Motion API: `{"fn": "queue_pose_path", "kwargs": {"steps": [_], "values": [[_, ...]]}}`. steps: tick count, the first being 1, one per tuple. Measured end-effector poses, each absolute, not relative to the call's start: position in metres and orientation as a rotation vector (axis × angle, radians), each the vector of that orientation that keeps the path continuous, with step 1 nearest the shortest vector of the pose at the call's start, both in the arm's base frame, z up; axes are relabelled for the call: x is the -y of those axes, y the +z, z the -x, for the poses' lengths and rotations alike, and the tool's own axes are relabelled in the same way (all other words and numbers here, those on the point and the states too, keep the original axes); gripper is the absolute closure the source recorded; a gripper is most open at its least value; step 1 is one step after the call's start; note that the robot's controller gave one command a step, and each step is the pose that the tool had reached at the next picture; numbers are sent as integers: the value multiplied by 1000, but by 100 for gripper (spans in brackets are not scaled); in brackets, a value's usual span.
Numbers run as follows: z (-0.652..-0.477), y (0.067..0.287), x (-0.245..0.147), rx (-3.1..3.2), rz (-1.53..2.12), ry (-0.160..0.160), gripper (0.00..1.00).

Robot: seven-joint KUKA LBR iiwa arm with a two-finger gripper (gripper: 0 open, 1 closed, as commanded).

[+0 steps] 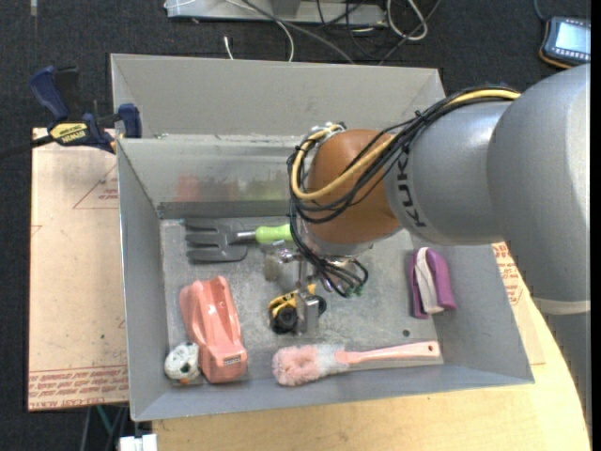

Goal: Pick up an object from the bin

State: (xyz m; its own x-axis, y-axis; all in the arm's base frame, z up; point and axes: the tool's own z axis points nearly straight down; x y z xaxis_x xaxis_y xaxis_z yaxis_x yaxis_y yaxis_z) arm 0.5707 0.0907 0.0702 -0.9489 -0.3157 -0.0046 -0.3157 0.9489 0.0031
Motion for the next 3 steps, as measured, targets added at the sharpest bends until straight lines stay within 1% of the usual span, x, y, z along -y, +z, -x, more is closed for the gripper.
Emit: {"fn": "queue_pose_path", "kwargs": {"steps": [1,2,3], "values": [[-564,70,-85,-3102,464,7,0],[-572,71,-91,-3093,492,9,100],[-572,72,-91,-3092,492,9,100]]}}
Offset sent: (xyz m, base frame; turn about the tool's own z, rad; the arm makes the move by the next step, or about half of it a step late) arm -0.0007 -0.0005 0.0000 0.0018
